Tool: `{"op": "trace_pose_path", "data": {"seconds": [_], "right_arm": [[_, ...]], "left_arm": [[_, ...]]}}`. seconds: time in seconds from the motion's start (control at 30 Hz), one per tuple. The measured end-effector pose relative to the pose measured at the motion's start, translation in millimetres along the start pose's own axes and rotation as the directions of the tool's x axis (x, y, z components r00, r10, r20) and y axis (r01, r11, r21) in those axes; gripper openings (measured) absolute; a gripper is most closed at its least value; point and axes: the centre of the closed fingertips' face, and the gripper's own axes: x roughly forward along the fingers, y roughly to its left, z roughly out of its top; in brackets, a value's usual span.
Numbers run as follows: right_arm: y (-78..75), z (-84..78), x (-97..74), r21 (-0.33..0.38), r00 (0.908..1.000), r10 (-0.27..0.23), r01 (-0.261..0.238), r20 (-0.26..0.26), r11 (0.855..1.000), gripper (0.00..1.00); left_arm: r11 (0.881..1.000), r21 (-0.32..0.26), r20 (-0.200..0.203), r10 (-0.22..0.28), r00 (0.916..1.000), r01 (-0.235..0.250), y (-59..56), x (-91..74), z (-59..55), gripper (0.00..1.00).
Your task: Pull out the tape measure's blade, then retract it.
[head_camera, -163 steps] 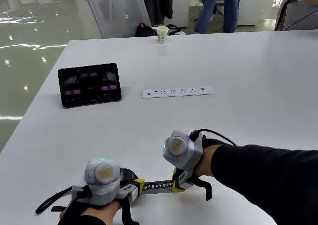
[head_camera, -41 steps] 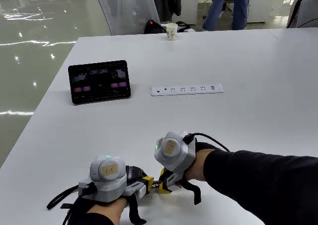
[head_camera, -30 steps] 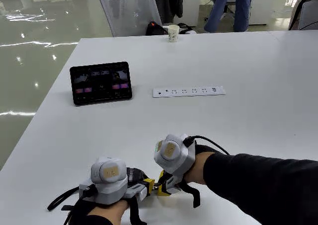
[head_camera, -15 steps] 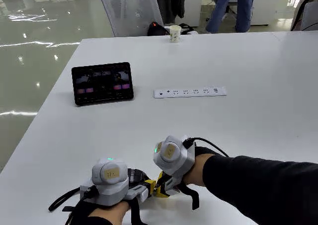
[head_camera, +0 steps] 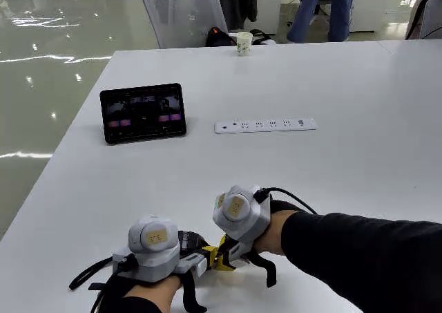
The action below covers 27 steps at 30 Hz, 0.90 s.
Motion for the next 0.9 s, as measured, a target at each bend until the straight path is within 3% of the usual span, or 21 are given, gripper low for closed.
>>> {"op": "trace_pose_path", "data": {"seconds": [0.67,0.9], "right_arm": [[0.0,5.8,3.1,-0.02,0.9999,0.014,-0.013,0.009,1.0,0.11],[0.9,5.7,3.4,-0.024,0.9997,-0.01,0.011,0.023,1.0,0.12]], "left_arm": [[1.0,-0.002,0.002,0.001,1.0,-0.001,-0.5,0.6,0.2,0.61],[1.0,0.003,0.01,0.0,0.9999,0.0,-1.0,1.1,0.8,0.63]]}}
